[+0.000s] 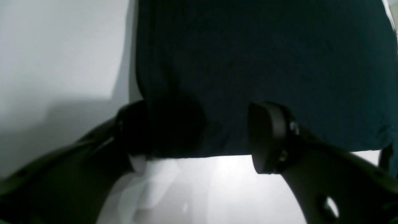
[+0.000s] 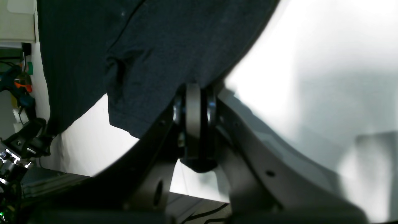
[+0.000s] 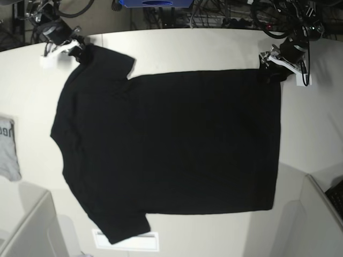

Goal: Fold the T-shirt properly
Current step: 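Grasp the shirt's other shoulder corner with the left gripper, then lift both shoulder corners and pull the shirt toward the robot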

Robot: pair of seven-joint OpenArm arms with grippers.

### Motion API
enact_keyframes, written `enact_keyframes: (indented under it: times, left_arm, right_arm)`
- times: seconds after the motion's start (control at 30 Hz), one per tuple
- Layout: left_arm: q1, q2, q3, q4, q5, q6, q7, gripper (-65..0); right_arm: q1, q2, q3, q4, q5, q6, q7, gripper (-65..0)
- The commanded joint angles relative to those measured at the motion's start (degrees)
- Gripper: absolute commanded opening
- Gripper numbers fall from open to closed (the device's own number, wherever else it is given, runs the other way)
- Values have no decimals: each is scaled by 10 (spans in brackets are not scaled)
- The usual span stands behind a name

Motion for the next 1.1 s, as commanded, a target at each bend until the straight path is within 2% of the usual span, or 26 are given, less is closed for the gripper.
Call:
enact_keyframes:
  times: [0.0, 0.07, 0.2, 0.37, 0.5, 0.7, 0.93, 1.07]
  left_arm:
    - [8, 3, 3, -5, 33, 10, 45, -239]
    - [1, 4, 4, -5, 34, 10, 46, -351]
    - [-12, 4, 4, -27, 34, 10, 47, -650]
    - [8, 3, 4, -6, 34, 11, 47, -650]
    - [41, 2, 4, 51, 34, 31, 47, -650]
    - [92, 2, -1, 124, 31, 32, 47, -650]
    - [119, 4, -1, 205, 30, 32, 48, -650]
    - [84, 15, -2, 228, 17, 32, 93, -650]
  right_arm:
    - [-14, 1, -3, -13, -95, -30, -59, -650]
    - [-14, 1, -4, -13, -95, -30, -58, -650]
    - [-14, 1, -3, -10, -95, -30, -58, -650]
    - [-35, 1, -3, 40, -95, -27, -54, -650]
    - [-60, -2, -2, 116, -92, -27, -58, -650]
    - [-93, -5, -2, 181, -91, -27, -54, -650]
    - [-82, -5, -3, 252, -91, -27, -58, -650]
    - [-38, -5, -6, 266, -91, -30, -60, -650]
